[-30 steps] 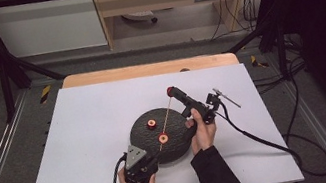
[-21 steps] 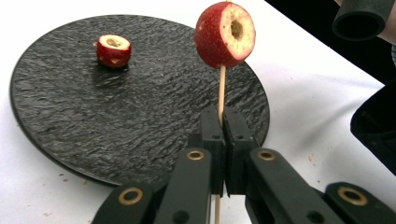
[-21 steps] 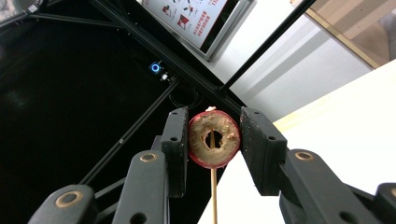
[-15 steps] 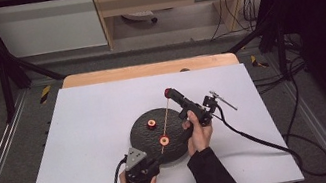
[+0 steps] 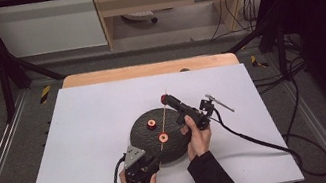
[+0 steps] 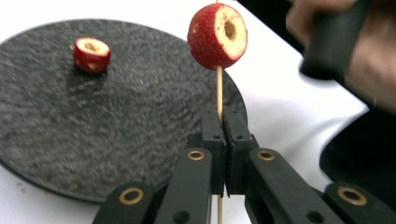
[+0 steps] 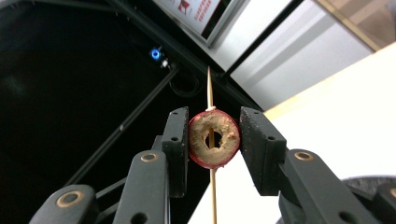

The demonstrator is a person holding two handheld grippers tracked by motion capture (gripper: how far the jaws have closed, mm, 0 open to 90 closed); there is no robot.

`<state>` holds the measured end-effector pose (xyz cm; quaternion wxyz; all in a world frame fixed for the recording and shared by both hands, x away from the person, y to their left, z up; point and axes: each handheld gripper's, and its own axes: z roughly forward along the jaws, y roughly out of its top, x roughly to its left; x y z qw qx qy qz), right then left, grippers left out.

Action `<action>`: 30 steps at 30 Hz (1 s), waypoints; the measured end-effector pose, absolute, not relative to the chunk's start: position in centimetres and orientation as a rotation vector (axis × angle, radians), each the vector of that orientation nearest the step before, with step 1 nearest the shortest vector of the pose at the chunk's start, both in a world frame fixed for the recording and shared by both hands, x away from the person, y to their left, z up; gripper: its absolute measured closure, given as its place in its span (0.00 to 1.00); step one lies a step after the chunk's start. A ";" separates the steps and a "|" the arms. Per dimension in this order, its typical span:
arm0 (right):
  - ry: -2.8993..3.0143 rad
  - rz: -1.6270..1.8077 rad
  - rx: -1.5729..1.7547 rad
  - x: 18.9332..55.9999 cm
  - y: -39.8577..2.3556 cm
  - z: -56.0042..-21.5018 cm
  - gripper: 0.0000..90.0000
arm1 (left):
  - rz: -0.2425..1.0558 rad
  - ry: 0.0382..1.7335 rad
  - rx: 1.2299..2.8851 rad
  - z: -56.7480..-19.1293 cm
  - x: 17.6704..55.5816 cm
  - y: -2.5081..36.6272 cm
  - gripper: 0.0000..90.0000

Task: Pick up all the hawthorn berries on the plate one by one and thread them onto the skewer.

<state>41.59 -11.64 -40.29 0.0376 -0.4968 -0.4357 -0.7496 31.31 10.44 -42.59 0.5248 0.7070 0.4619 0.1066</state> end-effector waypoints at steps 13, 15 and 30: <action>-1.466 -2.244 -1.505 40.3 -10.6 -41.9 0.71 | 0.256 1.115 1.721 -42.0 33.2 10.5 0.98; -1.488 -2.244 -1.504 40.2 -10.6 -41.8 0.71 | 0.252 1.113 1.723 -42.2 33.3 10.6 0.98; -1.657 -2.185 -1.472 39.9 -10.9 -41.5 0.55 | 0.287 1.043 1.795 -42.3 33.3 11.7 0.98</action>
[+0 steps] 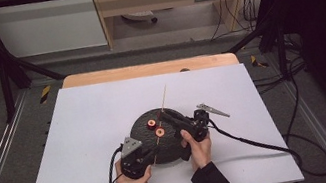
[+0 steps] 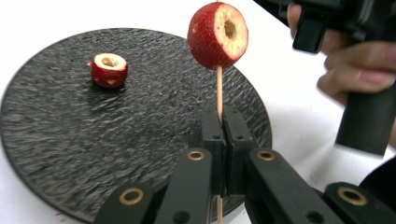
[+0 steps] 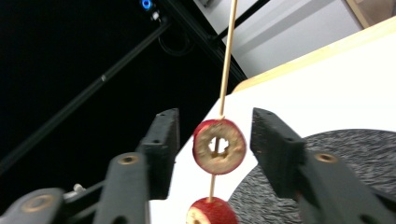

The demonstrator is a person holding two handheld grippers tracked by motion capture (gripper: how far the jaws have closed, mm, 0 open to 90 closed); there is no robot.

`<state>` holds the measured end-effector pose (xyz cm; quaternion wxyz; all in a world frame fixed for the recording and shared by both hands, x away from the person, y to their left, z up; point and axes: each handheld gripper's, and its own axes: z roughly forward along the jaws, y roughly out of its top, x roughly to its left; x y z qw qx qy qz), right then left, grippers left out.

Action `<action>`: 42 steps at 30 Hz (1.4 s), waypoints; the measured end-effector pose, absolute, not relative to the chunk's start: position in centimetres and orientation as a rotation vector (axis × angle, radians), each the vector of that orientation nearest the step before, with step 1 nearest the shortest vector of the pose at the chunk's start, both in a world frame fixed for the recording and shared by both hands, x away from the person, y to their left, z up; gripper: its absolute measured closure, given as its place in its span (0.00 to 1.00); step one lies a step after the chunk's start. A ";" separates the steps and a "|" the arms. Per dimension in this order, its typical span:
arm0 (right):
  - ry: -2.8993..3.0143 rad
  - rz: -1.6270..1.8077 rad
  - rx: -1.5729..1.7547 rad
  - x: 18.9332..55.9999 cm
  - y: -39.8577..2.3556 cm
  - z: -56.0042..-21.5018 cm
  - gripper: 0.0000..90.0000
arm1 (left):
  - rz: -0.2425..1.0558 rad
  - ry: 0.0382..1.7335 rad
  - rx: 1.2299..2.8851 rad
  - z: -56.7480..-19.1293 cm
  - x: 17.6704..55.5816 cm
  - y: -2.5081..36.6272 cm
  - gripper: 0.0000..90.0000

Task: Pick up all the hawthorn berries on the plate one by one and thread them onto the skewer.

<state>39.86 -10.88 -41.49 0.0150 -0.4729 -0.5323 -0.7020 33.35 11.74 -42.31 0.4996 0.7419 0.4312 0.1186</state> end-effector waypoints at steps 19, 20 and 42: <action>-2.497 -1.645 -1.334 42.0 -11.4 -39.6 0.11 | 0.371 1.013 2.016 -42.2 33.2 20.9 0.98; -2.531 -1.600 -1.317 42.3 -11.1 -39.4 0.11 | 0.377 1.015 2.021 -42.4 33.2 21.2 0.98; -2.999 -0.861 -0.860 49.3 -3.8 -38.8 0.35 | 0.369 1.017 2.067 -43.0 33.5 23.0 0.98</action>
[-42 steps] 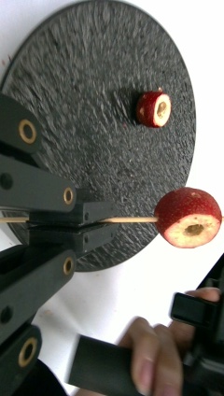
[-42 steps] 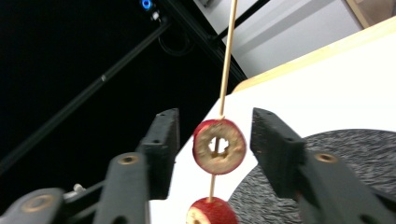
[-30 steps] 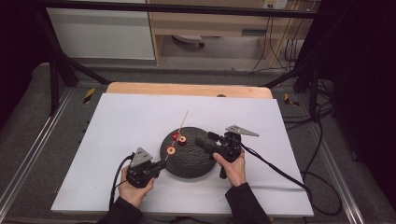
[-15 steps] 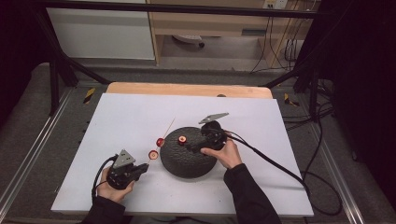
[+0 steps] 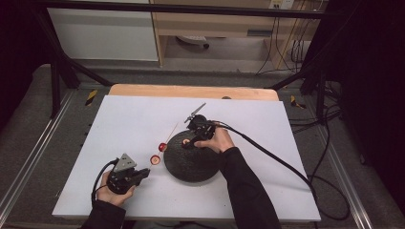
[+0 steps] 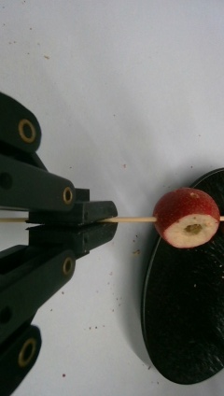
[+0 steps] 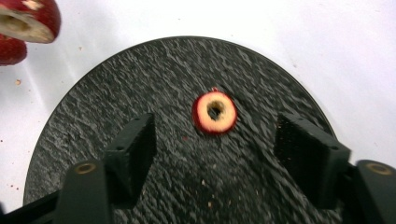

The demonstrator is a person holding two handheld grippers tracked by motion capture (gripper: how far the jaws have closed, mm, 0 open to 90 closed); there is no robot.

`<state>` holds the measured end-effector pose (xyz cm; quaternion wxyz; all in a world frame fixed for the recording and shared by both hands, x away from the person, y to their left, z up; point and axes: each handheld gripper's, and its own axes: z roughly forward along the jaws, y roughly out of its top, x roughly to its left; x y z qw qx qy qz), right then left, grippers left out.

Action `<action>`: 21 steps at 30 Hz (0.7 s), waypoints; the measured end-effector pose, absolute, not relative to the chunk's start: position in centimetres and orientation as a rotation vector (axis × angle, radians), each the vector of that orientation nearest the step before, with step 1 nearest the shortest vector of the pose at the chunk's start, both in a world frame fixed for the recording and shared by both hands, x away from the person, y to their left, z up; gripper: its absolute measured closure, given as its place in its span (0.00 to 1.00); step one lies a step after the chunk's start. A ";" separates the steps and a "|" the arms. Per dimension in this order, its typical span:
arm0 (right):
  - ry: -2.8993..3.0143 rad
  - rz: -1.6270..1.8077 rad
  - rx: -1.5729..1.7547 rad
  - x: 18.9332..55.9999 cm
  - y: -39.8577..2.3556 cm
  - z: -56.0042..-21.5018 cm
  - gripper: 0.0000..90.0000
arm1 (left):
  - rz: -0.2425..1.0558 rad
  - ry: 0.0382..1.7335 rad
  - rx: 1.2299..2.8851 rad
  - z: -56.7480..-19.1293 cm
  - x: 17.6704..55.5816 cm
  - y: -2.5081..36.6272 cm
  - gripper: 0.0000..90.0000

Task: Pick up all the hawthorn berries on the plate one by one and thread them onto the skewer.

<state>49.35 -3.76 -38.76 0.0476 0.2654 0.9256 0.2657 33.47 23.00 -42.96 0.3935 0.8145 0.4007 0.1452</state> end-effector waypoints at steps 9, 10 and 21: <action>2.921 0.676 0.709 50.8 -1.5 -40.2 0.46 | 0.355 1.018 2.073 -43.0 33.6 23.2 0.98; 2.921 0.679 0.707 50.9 -1.4 -40.4 0.48 | 0.354 1.018 2.072 -43.0 33.6 23.1 0.98; 2.926 0.649 0.674 51.3 -1.2 -41.0 0.67 | 0.358 1.019 2.075 -43.0 33.6 23.2 0.98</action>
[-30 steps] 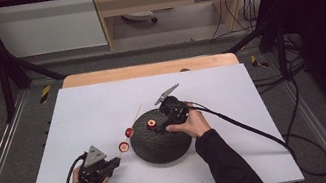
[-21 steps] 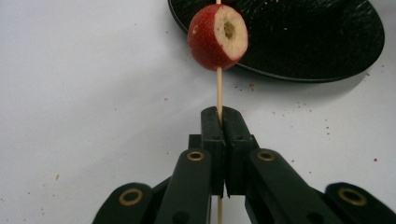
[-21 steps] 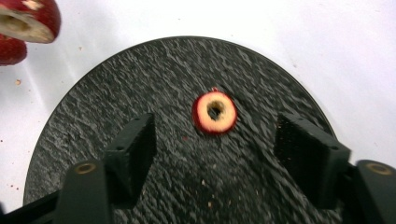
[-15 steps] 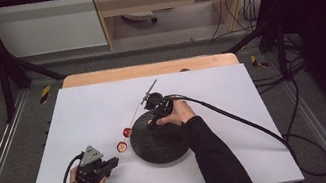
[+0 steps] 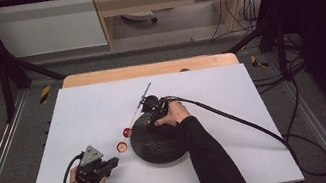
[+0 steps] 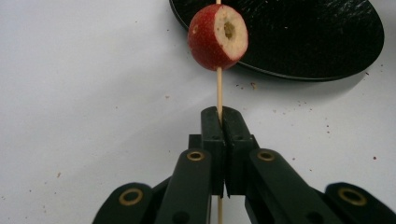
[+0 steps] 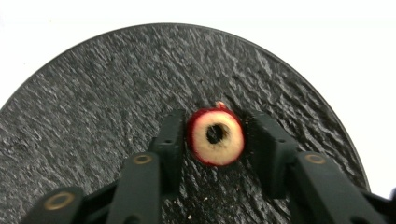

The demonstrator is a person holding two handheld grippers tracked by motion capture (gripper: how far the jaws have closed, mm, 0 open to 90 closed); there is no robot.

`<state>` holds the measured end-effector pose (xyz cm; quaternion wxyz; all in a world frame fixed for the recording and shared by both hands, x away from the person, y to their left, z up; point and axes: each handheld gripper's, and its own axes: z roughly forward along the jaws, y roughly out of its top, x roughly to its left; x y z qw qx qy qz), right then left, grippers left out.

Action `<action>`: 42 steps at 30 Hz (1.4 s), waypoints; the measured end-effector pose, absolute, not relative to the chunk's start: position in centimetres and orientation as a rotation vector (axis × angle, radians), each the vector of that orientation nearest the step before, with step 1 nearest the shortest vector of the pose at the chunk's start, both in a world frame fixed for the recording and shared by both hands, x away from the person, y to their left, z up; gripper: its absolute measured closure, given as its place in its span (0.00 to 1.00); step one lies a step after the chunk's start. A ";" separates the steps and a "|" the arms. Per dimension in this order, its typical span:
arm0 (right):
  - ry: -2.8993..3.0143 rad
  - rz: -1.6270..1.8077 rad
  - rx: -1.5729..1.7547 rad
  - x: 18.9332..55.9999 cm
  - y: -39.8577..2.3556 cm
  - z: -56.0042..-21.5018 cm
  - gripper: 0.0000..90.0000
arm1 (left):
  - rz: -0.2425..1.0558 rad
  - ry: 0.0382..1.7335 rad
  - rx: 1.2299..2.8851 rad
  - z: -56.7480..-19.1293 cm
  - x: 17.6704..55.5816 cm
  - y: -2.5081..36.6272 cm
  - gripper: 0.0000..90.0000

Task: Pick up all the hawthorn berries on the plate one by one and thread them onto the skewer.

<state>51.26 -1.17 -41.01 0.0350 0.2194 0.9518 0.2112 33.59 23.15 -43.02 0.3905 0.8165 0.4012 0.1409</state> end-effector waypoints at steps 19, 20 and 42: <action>2.712 1.110 1.061 47.8 -6.7 -37.0 0.68 | 0.374 1.008 2.078 -42.9 33.3 22.6 0.98; 2.688 1.153 1.089 47.5 -7.3 -37.0 0.69 | 0.376 1.007 2.077 -42.9 33.2 22.5 0.98; 1.926 2.024 1.537 42.4 -11.9 -40.8 0.69 | 0.375 1.003 2.032 -42.9 31.6 19.6 0.98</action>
